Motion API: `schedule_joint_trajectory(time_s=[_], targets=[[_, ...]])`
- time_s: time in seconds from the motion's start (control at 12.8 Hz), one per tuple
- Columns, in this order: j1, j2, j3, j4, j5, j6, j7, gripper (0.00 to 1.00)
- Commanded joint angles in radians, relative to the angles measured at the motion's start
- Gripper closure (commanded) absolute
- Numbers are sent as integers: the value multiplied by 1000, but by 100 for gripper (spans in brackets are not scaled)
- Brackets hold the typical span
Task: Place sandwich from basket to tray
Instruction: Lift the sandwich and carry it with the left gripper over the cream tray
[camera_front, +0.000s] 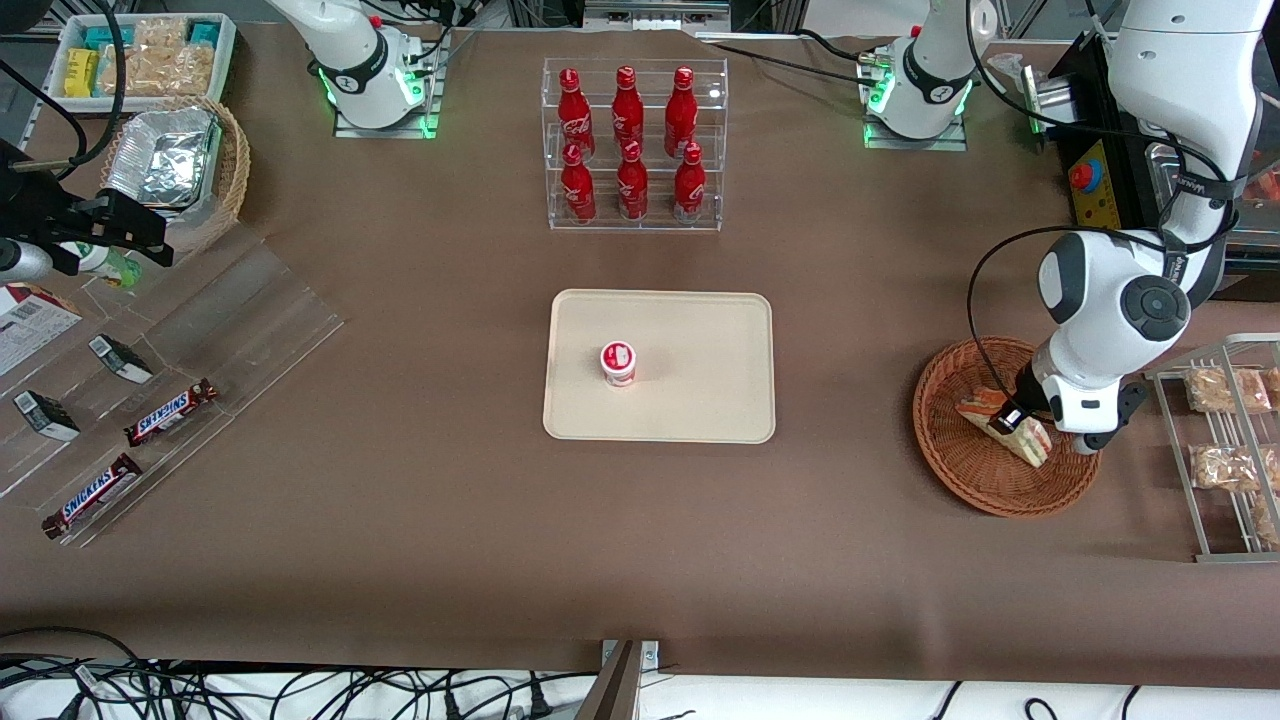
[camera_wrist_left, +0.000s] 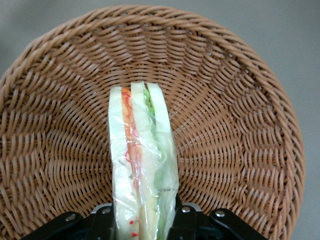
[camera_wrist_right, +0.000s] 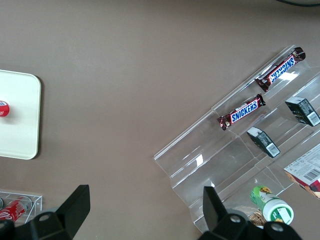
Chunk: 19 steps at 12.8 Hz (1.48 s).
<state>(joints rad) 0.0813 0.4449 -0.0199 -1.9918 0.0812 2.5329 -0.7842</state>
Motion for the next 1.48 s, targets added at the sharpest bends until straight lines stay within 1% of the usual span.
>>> schedule_joint_trajectory(time_s=[0.0, 0.23, 0.47, 0.7, 0.86, 1.17, 1.41], targets=[[6, -58, -14, 62, 34, -141, 19, 100], [-2, -121, -35, 151, 34, -320, 112, 100], [-5, -127, -122, 313, 34, -550, 140, 100], [-8, -126, -199, 435, 19, -707, 203, 100], [-8, -126, -276, 461, 15, -733, 203, 100], [-23, -114, -426, 466, 15, -734, 183, 100], [-99, -103, -442, 466, 19, -727, 203, 100]])
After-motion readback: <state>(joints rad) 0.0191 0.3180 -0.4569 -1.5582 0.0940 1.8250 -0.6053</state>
